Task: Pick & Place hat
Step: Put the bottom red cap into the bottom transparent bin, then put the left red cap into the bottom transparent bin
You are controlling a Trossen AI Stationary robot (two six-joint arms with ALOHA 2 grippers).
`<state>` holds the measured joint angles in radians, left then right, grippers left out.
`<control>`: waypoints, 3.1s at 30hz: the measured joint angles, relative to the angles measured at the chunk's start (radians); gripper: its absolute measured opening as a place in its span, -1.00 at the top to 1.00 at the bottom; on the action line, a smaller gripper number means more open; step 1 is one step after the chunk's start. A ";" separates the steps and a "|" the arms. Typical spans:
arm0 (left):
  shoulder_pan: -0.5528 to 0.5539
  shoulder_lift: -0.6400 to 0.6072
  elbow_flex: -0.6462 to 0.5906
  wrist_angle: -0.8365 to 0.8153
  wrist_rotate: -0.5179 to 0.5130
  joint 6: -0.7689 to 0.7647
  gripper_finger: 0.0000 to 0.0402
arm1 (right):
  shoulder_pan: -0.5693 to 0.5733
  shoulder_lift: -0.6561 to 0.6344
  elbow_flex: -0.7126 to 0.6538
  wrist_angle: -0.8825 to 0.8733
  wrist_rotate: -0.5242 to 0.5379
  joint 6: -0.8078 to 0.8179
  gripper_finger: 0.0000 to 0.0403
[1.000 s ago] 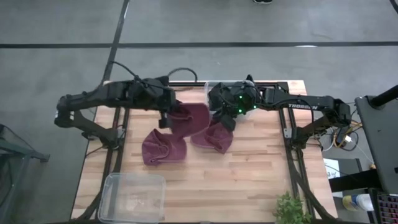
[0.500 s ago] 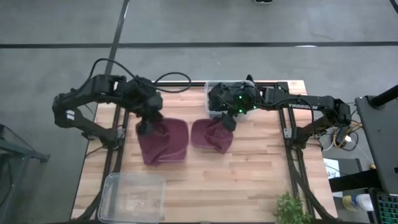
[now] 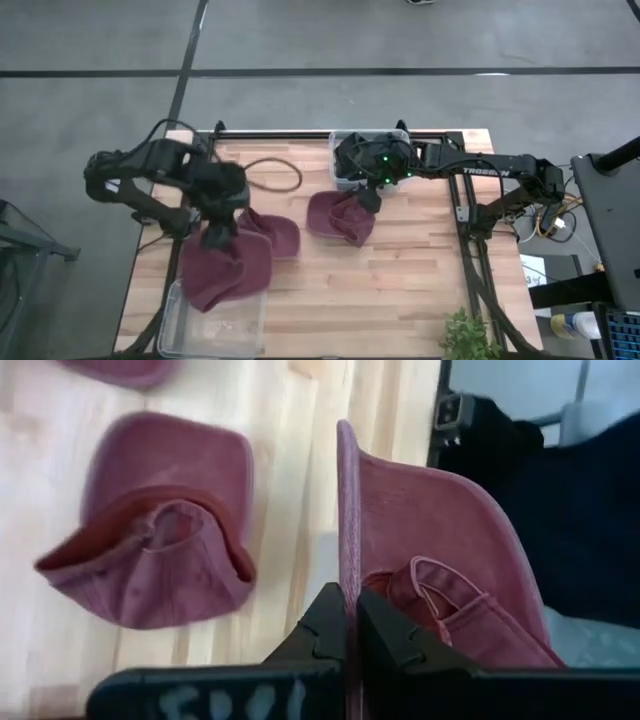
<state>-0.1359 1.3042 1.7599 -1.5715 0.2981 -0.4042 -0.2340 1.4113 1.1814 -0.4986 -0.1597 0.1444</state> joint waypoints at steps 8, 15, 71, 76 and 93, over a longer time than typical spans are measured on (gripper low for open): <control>-0.244 0.001 -0.060 0.039 -0.123 -0.182 0.97 | 0.000 0.000 -0.007 0.001 0.006 -0.001 -0.04; -0.389 0.001 -0.168 0.109 -0.171 -0.315 0.97 | 0.000 0.000 -0.007 0.001 0.006 0.002 -0.04; -0.444 0.001 -0.527 0.520 -0.073 -0.462 0.33 | 0.000 0.000 -0.007 0.009 0.004 0.013 -0.04; -0.444 0.001 -0.479 0.474 -0.090 -0.427 0.33 | 0.000 0.000 -0.007 0.009 0.004 0.020 -0.04; -0.356 0.001 -0.392 0.472 -0.327 -0.170 0.33 | 0.112 0.000 -0.008 0.004 -0.006 -0.089 -0.04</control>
<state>-0.4923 1.3048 1.3681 -1.0999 -0.0292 -0.5742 -0.1220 1.4113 1.1736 -0.4942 -0.1661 0.0555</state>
